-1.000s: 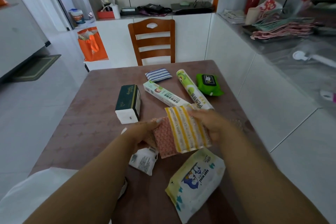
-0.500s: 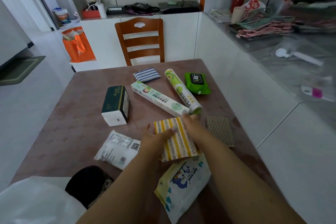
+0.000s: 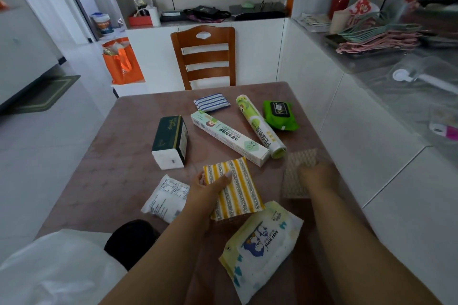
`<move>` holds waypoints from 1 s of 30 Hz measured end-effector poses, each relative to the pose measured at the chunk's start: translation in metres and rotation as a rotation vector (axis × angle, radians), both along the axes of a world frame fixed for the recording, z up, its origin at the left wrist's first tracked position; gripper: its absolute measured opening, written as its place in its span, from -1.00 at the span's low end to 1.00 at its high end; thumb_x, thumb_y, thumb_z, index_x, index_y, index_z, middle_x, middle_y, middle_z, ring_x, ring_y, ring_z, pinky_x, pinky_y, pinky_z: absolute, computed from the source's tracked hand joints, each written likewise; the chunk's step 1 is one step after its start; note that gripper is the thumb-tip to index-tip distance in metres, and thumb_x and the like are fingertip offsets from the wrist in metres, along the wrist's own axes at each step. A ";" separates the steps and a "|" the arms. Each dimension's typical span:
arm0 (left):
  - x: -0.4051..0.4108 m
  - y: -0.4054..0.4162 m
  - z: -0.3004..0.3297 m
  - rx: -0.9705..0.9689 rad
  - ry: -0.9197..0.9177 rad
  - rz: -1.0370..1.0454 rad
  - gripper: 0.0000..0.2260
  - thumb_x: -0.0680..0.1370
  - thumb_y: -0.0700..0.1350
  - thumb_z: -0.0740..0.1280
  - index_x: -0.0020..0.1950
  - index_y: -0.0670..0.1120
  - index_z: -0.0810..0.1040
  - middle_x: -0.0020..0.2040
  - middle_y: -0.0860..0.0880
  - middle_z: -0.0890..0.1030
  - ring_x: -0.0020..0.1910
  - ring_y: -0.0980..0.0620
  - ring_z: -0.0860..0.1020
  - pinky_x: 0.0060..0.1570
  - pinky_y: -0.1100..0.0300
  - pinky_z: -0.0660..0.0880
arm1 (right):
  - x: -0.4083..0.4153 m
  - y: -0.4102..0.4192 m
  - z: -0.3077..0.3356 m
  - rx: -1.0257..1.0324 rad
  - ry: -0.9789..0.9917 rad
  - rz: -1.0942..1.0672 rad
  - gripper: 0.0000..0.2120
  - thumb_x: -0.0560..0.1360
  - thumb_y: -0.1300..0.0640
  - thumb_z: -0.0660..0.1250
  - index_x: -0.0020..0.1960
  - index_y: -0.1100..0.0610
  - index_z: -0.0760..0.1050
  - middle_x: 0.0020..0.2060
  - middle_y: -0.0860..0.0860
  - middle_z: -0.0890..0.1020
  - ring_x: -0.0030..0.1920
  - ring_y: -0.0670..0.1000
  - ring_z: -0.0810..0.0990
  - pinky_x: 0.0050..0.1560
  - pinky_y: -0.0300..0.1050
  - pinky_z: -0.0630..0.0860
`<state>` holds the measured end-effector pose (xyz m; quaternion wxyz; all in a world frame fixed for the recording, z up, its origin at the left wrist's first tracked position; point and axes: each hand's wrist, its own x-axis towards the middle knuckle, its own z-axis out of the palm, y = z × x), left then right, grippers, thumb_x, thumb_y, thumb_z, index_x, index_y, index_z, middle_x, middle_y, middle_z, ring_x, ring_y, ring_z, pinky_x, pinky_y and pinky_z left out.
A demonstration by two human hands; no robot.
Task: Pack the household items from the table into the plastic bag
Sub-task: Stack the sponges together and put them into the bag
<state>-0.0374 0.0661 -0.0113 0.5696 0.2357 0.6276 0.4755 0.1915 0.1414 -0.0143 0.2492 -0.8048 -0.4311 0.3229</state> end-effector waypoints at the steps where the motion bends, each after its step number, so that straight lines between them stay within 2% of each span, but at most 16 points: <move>1: -0.002 -0.001 0.002 0.011 0.029 0.006 -0.38 0.34 -0.02 0.56 0.32 -0.07 0.40 0.06 -0.13 0.67 -0.08 -0.10 0.70 -0.09 -0.04 0.64 | -0.003 -0.009 0.010 0.119 0.140 -0.006 -0.55 0.47 -0.04 0.35 0.26 0.19 0.48 0.13 0.16 0.60 0.10 0.19 0.58 0.04 -0.04 0.49; 3: -0.005 -0.005 0.006 0.033 0.087 0.003 -0.48 0.40 -0.04 0.51 0.28 -0.07 0.41 0.02 -0.10 0.67 -0.10 -0.07 0.69 -0.19 0.07 0.63 | -0.017 -0.028 0.032 0.138 0.561 0.107 -0.57 0.37 -0.10 0.47 0.11 0.13 0.54 0.00 0.10 0.66 -0.03 0.13 0.64 -0.04 -0.01 0.57; 4: -0.004 -0.008 0.011 0.043 0.100 -0.007 -0.54 0.43 -0.04 0.48 0.26 -0.06 0.40 0.01 -0.09 0.66 -0.11 -0.05 0.68 -0.24 0.12 0.62 | -0.027 -0.036 0.035 0.066 0.736 0.201 -0.45 0.25 -0.14 0.54 0.12 0.13 0.54 0.01 0.11 0.67 -0.02 0.13 0.66 0.01 0.10 0.60; 6: -0.003 -0.016 0.018 0.064 0.116 -0.034 -0.62 0.49 -0.02 0.42 0.24 -0.04 0.40 0.01 -0.07 0.64 -0.11 -0.01 0.65 -0.30 0.19 0.58 | -0.044 -0.052 0.036 -0.085 0.916 0.288 -0.18 0.04 -0.15 0.62 0.23 0.12 0.51 0.10 0.15 0.66 0.06 0.20 0.66 0.12 0.25 0.56; 7: -0.003 -0.021 0.021 0.067 0.122 -0.037 -0.65 0.52 0.01 0.38 0.25 -0.04 0.42 0.01 -0.07 0.64 -0.10 -0.02 0.65 -0.29 0.19 0.58 | -0.052 -0.059 0.035 -0.124 0.987 0.296 -0.14 0.05 -0.12 0.63 0.28 0.12 0.47 0.13 0.17 0.65 0.09 0.22 0.65 0.14 0.24 0.55; 8: -0.002 -0.026 0.025 0.056 0.133 -0.038 -0.65 0.54 0.05 0.34 0.27 -0.04 0.43 0.03 -0.08 0.64 -0.07 -0.03 0.65 -0.23 0.17 0.58 | -0.057 -0.065 0.035 -0.154 1.048 0.292 -0.21 0.12 -0.07 0.61 0.28 0.13 0.47 0.13 0.19 0.65 0.10 0.23 0.65 0.15 0.21 0.55; 10: -0.001 -0.038 0.031 0.039 0.155 -0.040 -0.63 0.57 0.11 0.26 0.30 -0.03 0.42 0.08 -0.12 0.63 -0.02 -0.09 0.64 -0.09 0.08 0.59 | -0.065 -0.078 0.040 -0.211 1.147 0.326 -0.49 0.29 0.01 0.51 0.18 0.16 0.54 0.06 0.21 0.68 0.08 0.23 0.65 0.16 0.17 0.54; 13: -0.003 -0.060 0.043 0.022 0.190 -0.043 -0.68 0.62 0.12 0.13 0.29 0.00 0.43 0.04 -0.08 0.62 -0.03 -0.05 0.63 0.00 0.06 0.56 | -0.070 -0.096 0.050 -0.229 1.153 0.415 -0.82 0.42 0.11 0.42 0.00 0.13 0.60 -0.11 0.16 0.73 0.03 0.22 0.64 0.22 0.21 0.49; 15: -0.007 -0.072 0.048 0.025 0.308 -0.052 -0.69 0.62 0.16 0.10 0.22 0.03 0.44 -0.01 -0.01 0.60 -0.09 0.05 0.59 -0.12 0.17 0.52 | -0.075 -0.107 0.055 -0.244 1.085 0.502 -0.76 0.36 0.11 0.46 0.02 0.14 0.61 -0.07 0.17 0.72 0.06 0.23 0.64 0.21 0.21 0.50; 17: -0.014 -0.084 0.047 0.038 0.328 -0.047 -0.50 0.48 0.32 0.12 0.24 0.04 0.48 0.12 -0.09 0.62 0.01 -0.04 0.62 0.03 0.01 0.55 | -0.085 -0.117 0.058 -0.288 1.015 0.583 -0.64 0.29 0.09 0.52 0.06 0.16 0.61 0.00 0.19 0.70 0.08 0.24 0.64 0.18 0.19 0.53; 19: -0.016 -0.102 0.058 0.011 0.208 -0.013 -0.44 0.47 0.38 0.05 0.17 0.02 0.55 0.09 -0.13 0.66 0.02 -0.12 0.64 0.09 -0.10 0.55 | -0.095 -0.128 0.057 -0.322 0.969 0.610 -0.60 0.28 0.11 0.54 0.08 0.17 0.59 0.00 0.20 0.70 0.05 0.24 0.65 0.15 0.20 0.56; 21: -0.014 -0.119 0.076 -0.004 0.054 0.019 -0.42 0.57 0.32 -0.04 0.01 -0.04 0.62 -0.11 -0.10 0.72 -0.14 -0.07 0.69 -0.13 0.05 0.62 | -0.102 -0.138 0.054 -0.342 0.984 0.614 -0.54 0.22 0.13 0.56 0.08 0.18 0.59 -0.05 0.19 0.71 0.00 0.24 0.67 0.11 0.20 0.57; 23: -0.017 -0.134 0.085 0.006 0.010 -0.014 -0.39 0.57 0.31 -0.08 0.03 -0.06 0.63 -0.15 -0.09 0.73 -0.21 -0.03 0.70 -0.24 0.14 0.64 | -0.108 -0.147 0.050 -0.366 1.058 0.597 -0.49 0.15 0.13 0.54 0.08 0.20 0.59 -0.10 0.18 0.72 -0.05 0.22 0.68 0.10 0.21 0.57; 25: -0.027 -0.150 0.096 0.018 0.108 0.023 -0.37 0.54 0.35 -0.08 0.14 -0.03 0.61 -0.02 -0.11 0.71 -0.08 -0.06 0.69 -0.06 0.10 0.60 | -0.114 -0.157 0.048 -0.377 1.126 0.590 -0.51 0.15 0.12 0.50 0.07 0.21 0.59 -0.13 0.18 0.73 -0.13 0.19 0.70 0.00 0.15 0.61; 28: -0.044 -0.183 0.111 0.059 0.297 0.103 -0.45 0.58 0.29 -0.13 -0.04 0.06 0.58 -0.09 -0.04 0.64 -0.10 0.01 0.59 0.07 0.06 0.49 | -0.127 -0.173 0.052 -0.402 1.233 0.634 -0.62 0.18 0.13 0.45 -0.01 0.21 0.60 -0.23 0.17 0.72 -0.28 0.14 0.71 -0.27 -0.01 0.66; 30: -0.064 -0.208 0.119 0.032 0.426 0.145 -0.42 0.58 0.30 -0.13 0.08 -0.01 0.56 0.00 -0.08 0.61 -0.05 -0.02 0.56 0.18 -0.02 0.47 | -0.136 -0.183 0.054 -0.414 1.275 0.679 -0.53 0.09 0.10 0.56 -0.03 0.23 0.61 -0.21 0.19 0.72 -0.27 0.15 0.71 -0.22 0.02 0.66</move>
